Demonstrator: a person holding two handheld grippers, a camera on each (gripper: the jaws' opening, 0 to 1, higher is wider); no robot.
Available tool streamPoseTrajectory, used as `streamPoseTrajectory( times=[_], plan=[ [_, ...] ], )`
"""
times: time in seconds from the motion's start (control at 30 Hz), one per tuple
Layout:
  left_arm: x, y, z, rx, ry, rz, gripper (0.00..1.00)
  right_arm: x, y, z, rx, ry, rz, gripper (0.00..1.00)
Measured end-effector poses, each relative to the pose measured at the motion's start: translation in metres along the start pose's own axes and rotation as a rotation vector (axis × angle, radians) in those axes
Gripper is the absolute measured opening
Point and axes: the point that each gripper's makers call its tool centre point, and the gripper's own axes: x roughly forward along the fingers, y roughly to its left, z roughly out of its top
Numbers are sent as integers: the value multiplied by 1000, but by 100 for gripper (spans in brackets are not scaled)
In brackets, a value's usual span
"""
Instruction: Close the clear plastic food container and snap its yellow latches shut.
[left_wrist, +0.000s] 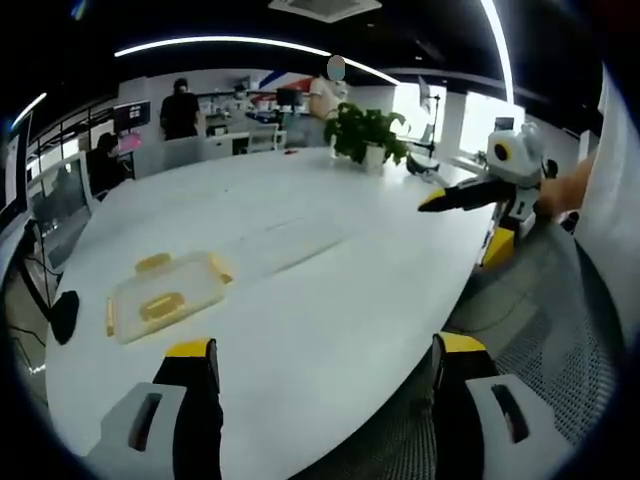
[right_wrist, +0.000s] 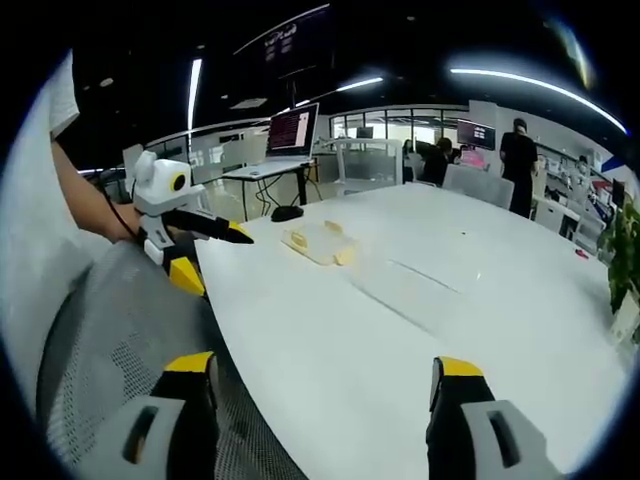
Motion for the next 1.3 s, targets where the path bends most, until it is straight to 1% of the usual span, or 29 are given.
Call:
streamPoseTrajectory(
  times=[0.57,0.73,1.17,1.3],
  plan=[
    [0,1,0,0,-2,2,86,0,0,0,-5,5,2,86],
    [1,0,-3,6,14,0,86,0,-1,-1,-7,9,-5,85],
    [1,0,-3,5,9,-7,86,0,0,-2,-10,12,-3,84],
    [2,-1,-5,7,19,-8,86,1,0,-2,-9,14,-2,84]
  ],
)
